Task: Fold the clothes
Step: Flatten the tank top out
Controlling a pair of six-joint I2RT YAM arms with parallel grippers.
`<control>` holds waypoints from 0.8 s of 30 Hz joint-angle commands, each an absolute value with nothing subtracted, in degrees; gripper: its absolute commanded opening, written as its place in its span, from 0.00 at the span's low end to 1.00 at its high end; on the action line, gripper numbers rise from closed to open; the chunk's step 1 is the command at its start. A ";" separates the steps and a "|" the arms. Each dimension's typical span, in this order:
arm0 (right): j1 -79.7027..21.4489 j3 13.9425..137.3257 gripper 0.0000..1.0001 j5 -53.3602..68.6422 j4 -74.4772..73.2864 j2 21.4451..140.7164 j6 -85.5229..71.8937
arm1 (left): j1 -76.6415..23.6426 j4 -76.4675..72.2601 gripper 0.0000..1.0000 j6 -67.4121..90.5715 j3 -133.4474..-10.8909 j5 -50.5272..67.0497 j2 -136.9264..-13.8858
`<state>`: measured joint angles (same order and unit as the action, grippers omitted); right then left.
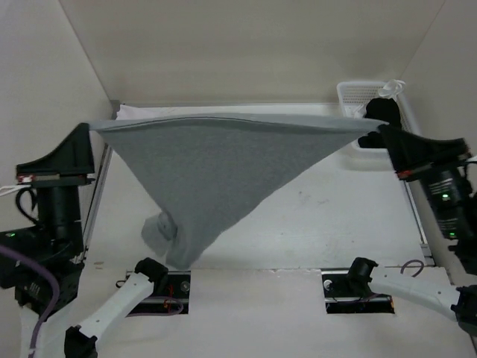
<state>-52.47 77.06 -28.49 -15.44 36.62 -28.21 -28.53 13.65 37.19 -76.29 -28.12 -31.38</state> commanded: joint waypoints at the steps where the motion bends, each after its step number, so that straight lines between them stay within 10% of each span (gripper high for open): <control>1: -59.52 87.86 0.00 -37.96 -17.14 41.56 -18.48 | -28.08 12.83 0.01 31.12 -83.12 -30.76 -35.85; 13: -75.38 91.51 0.00 -49.48 -5.19 50.71 -2.28 | -29.84 14.06 0.01 28.92 -84.13 -31.28 -39.37; 24: -30.22 90.59 0.00 -14.53 -4.31 71.33 -22.92 | -14.39 0.88 0.01 34.62 -73.54 -23.75 -65.80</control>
<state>-36.75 86.54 -28.29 -7.38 65.34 -15.03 -18.70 5.50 31.48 -70.02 -29.76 -58.08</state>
